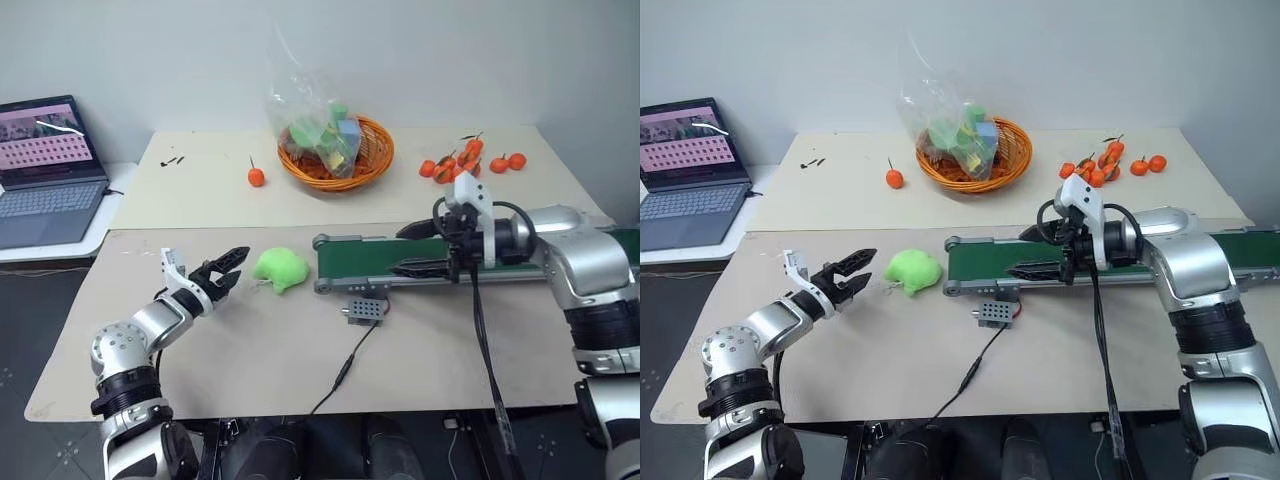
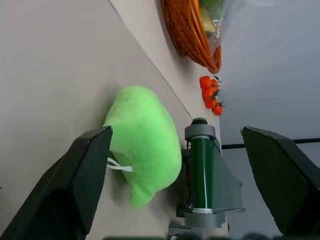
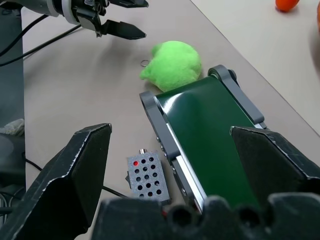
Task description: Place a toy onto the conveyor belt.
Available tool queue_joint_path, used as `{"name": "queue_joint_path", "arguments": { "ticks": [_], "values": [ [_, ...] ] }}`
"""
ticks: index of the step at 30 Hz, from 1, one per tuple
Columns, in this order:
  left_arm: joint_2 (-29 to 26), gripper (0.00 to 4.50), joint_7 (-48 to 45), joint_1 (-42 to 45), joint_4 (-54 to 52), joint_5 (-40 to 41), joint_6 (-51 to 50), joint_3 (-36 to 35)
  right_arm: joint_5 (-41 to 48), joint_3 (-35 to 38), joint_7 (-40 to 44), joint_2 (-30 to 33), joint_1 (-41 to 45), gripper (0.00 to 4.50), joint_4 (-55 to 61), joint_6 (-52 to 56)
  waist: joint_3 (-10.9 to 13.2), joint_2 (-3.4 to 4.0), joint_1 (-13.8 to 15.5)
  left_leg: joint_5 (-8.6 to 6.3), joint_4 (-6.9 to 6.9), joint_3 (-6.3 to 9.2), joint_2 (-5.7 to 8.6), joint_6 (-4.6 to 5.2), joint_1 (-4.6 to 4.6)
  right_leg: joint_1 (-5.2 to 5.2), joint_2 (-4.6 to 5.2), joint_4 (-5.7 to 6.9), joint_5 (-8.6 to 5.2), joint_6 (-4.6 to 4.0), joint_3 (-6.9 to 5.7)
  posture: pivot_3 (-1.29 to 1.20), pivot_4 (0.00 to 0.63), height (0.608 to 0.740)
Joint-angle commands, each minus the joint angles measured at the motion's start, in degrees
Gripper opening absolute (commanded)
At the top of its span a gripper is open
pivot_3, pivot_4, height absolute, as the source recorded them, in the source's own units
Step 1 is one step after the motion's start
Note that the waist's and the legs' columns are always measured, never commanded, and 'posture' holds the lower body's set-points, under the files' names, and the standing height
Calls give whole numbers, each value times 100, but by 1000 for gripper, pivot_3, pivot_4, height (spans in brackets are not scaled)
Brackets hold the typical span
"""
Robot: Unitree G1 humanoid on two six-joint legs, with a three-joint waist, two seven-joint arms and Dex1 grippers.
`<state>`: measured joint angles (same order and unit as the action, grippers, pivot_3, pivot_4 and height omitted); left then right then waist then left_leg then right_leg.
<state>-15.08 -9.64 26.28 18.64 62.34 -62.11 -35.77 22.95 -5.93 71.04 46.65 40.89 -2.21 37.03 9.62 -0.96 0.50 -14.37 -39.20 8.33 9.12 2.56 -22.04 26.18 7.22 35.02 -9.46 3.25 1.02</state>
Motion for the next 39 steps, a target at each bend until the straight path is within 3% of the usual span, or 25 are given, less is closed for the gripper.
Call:
{"name": "queue_joint_path", "arguments": {
  "ticks": [1,19,23,32,39],
  "values": [
    [-113,4394,-209,200,351,-182,225,99,134,278,-59,135,-53,4500,306,113,-1,-1,-1,0,0,-1,0,0,0,0,0,0,0,0,1,0,150,740],
    [49,4394,-852,794,1426,-914,624,560,223,444,-248,277,-265,4500,644,331,-2,-3,3,2,-1,-7,1,6,-2,1,6,0,1,0,2,0,150,740],
    [23,3416,-901,797,1437,-1062,728,603,215,436,-272,274,-244,4500,625,336,-2,-3,-1,2,-1,-7,1,7,-1,1,5,2,1,0,3,0,150,740],
    [73,202,-1061,767,1264,-946,659,502,179,394,-277,252,-209,4500,578,318,-2,-3,5,2,-2,-7,1,7,-2,1,6,1,1,0,2,0,150,740],
    [122,202,-1055,715,1144,-863,623,412,125,353,-259,242,-186,4500,503,243,-2,-3,5,2,-2,-7,1,7,-2,1,6,1,1,0,2,0,150,740]
  ]
}}
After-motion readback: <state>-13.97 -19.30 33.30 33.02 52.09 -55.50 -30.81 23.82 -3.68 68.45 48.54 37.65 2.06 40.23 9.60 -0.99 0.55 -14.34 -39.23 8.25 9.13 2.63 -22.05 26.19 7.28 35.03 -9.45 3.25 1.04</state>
